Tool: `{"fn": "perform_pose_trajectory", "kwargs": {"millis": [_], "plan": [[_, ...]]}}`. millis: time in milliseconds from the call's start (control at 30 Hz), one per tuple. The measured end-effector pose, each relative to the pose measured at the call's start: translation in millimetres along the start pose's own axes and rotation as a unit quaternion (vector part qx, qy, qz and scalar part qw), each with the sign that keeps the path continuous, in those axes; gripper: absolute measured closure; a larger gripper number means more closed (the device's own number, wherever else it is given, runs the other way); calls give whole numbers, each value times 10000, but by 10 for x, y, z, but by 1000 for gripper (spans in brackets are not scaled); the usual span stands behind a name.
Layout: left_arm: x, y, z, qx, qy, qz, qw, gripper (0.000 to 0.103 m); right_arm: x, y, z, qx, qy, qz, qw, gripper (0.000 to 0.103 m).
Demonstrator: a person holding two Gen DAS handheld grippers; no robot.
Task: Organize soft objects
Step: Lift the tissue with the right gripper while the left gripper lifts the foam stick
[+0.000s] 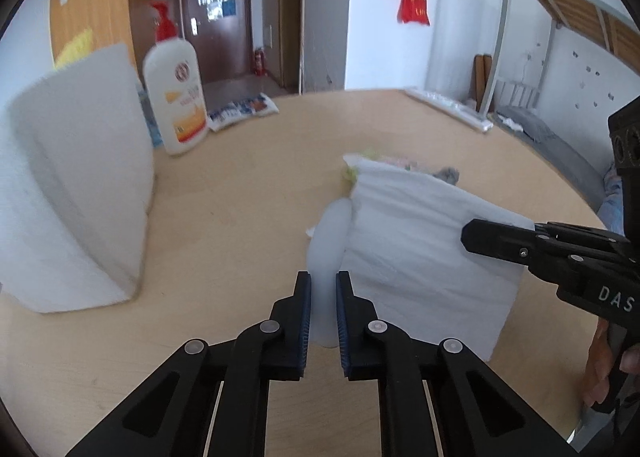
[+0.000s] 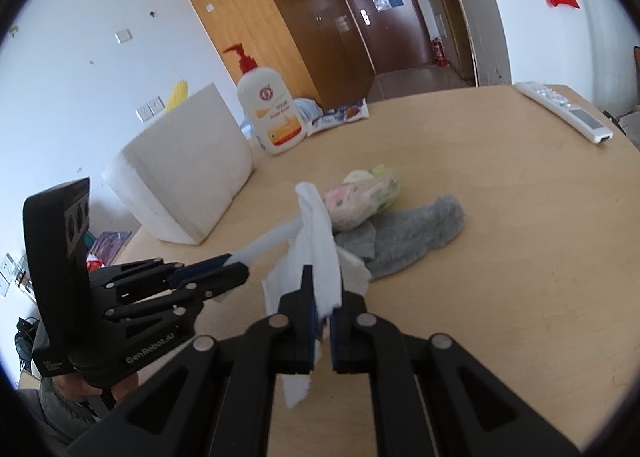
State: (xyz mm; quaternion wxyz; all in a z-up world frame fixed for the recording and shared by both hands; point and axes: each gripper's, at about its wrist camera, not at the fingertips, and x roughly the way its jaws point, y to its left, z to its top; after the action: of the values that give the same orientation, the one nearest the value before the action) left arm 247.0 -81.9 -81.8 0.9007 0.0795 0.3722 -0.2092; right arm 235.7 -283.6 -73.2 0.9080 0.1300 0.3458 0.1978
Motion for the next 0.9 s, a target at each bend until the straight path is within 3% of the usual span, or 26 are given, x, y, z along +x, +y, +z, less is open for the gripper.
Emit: {"fn": "perform_pose_trajectory", "kwargs": {"millis": [533,900], "plan": [[-897,221,115,-192,-1014,429,9937,90,-475,378,235,-327,-658,111,9972,95],[-1528,185,26,-209,-1700,642,9831,90,-826,799,270,-770,-1141,258,9901,95]]}}
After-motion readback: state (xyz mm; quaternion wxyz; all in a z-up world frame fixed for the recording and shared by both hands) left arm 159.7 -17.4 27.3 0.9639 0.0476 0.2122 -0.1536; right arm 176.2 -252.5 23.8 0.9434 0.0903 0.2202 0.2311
